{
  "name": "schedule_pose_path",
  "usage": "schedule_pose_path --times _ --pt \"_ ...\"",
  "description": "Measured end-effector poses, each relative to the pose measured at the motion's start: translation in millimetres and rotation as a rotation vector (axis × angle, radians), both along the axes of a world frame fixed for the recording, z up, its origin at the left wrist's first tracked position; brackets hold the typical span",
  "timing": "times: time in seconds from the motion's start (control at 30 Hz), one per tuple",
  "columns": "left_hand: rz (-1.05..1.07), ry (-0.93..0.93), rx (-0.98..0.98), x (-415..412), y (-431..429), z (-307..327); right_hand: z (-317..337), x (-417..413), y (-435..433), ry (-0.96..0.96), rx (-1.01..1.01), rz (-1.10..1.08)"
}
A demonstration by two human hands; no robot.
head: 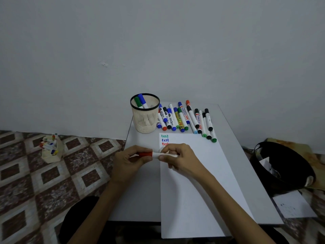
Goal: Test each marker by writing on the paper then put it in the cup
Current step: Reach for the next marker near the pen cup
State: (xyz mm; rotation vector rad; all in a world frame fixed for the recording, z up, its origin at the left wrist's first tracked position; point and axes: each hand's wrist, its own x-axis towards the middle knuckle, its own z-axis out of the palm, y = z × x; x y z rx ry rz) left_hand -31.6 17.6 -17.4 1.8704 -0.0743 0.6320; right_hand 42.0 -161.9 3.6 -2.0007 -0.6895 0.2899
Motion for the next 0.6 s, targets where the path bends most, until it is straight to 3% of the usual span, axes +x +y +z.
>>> schedule_pose_path --times 0.17,0.3,0.37,0.47,0.6 --pt "0.023 -0.039 -0.010 -1.8 -4.7 -1.8 28.6 4.0 5.9 -0.422 -0.320 0.116" --pt "0.065 0.071 -0.067 1.6 -6.1 -1.8 45.0 21.7 18.2 -0.595 -0.520 0.153" --pt "0.072 0.130 -0.011 5.2 -3.8 -6.9 56.5 43.2 20.7 -0.523 -0.406 0.019" --pt "0.044 0.214 0.292 9.1 -3.8 -14.8 79.2 70.3 25.9 -0.443 0.056 -0.263" --pt "-0.038 0.264 0.696 13.1 -7.0 -18.0 108.7 86.3 56.8 -0.533 0.467 -0.331"
